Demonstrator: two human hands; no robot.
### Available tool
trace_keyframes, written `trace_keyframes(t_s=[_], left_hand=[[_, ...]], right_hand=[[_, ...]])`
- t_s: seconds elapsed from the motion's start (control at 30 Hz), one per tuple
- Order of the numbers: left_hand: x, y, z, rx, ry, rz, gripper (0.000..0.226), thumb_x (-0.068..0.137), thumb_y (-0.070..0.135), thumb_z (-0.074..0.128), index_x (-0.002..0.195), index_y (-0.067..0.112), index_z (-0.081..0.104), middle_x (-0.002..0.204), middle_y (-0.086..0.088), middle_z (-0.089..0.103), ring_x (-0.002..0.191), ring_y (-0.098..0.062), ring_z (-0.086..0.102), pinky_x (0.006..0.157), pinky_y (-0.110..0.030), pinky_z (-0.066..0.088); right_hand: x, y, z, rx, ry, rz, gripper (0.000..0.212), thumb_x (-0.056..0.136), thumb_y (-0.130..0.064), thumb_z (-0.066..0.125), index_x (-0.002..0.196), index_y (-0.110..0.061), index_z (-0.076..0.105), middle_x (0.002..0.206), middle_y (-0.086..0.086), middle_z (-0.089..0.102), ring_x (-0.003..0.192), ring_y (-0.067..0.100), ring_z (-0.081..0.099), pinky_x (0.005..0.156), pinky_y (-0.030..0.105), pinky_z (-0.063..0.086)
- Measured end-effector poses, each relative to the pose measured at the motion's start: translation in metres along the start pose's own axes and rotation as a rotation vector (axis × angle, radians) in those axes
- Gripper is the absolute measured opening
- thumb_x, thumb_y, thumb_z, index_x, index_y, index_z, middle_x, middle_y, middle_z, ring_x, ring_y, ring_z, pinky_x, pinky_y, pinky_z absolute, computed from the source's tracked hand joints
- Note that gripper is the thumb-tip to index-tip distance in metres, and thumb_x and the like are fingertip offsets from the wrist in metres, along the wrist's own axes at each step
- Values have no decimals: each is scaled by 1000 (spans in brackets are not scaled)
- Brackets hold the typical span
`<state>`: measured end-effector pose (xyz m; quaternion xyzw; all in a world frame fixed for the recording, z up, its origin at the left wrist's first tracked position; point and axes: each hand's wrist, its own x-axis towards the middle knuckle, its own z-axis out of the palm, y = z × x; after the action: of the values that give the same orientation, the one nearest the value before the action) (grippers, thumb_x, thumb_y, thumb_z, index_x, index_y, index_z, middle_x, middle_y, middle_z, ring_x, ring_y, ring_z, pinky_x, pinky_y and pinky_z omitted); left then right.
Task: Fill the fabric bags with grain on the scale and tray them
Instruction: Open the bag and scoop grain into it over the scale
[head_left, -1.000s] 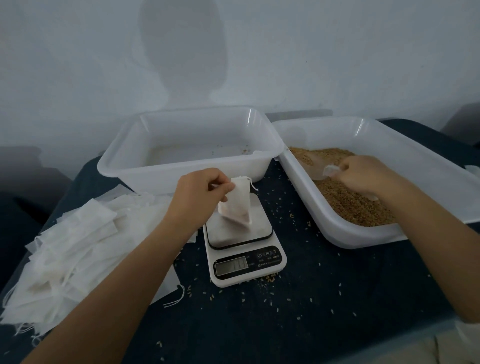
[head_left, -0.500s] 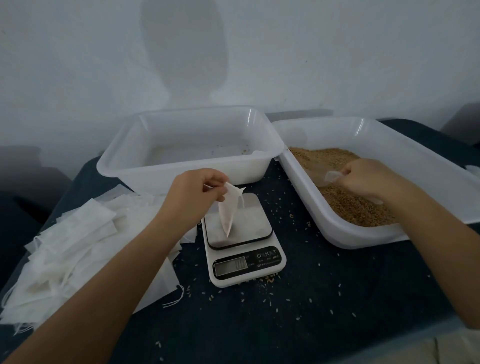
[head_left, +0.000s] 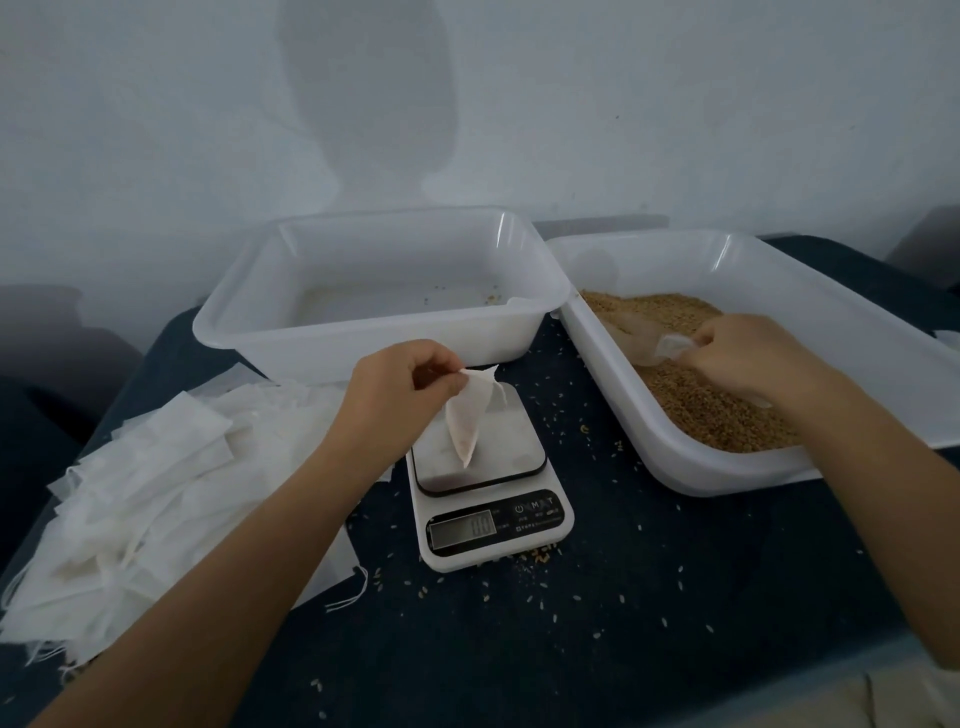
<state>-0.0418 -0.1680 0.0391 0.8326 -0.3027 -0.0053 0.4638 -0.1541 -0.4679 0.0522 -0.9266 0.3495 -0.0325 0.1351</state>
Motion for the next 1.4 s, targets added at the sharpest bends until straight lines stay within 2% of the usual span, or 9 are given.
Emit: trace_keyframes(t_s=[0.2,0.3,0.47,0.57,0.7,0.83,1.07,1.27,1.4], left_hand=[[-4,-5,-1,-37,4,0,14,82,18,69,77,30,65,70,13,65,60,10,54,58,-1,38],[-2,-6,-8,-42,8,-4,18,80,14,71,75,31,64,68,12,67,64,6,59,62,-4,42],[3,-5,-22,-17,-71,48,29,82,7,66,85,34,54,75,11,66,70,-2,66,71,-26,56],[2,-5,-25,141,-167,168,33,88,4,55,87,37,49,81,10,59,70,1,64,65,-14,51],[0,-6,-23,411,-185,399,17,90,9,55,94,21,67,88,8,57,70,-5,55,68,-19,45],[-5,-5,-25,527,-93,572,3,84,13,66,85,12,69,85,0,66,67,-18,60,59,-36,52],[-4,-5,-28,764,-132,992,13,69,-8,61,70,4,62,80,-8,66,56,-24,56,42,-32,46],[-2,-7,-27,767,-106,863,25,63,-6,76,83,7,70,79,-8,67,57,-24,60,45,-30,49],[1,-4,-28,687,-86,744,6,75,5,72,75,7,67,76,-8,63,57,-25,59,43,-34,48]], right_hand=[[-13,2,-12,256,122,-99,34,90,-51,55,114,-28,62,84,-7,63,72,12,59,57,26,39],[-25,-2,-28,413,125,-243,2,87,-47,60,88,-46,60,74,-10,69,64,7,64,54,25,43],[-39,-19,-50,450,-14,-420,16,80,-48,61,96,-52,63,81,-14,72,66,9,66,68,38,55],[-43,-26,-49,443,-111,-485,15,82,-43,63,93,-54,64,84,-15,72,70,11,67,73,37,55],[-45,-26,-44,418,-156,-524,25,84,-34,65,107,-44,63,84,-12,72,64,5,65,56,12,47],[-49,-24,-44,407,-192,-556,33,70,-53,61,101,-44,66,78,4,71,63,15,64,59,22,47],[-50,-19,-45,427,-190,-554,37,63,-56,61,98,-44,67,84,-1,72,65,9,65,66,24,47],[-51,-20,-46,437,-193,-563,37,64,-56,60,100,-45,66,84,-2,72,65,8,65,66,26,49],[-52,-20,-46,451,-189,-570,37,65,-56,61,99,-43,67,85,4,72,70,16,67,72,36,53]])
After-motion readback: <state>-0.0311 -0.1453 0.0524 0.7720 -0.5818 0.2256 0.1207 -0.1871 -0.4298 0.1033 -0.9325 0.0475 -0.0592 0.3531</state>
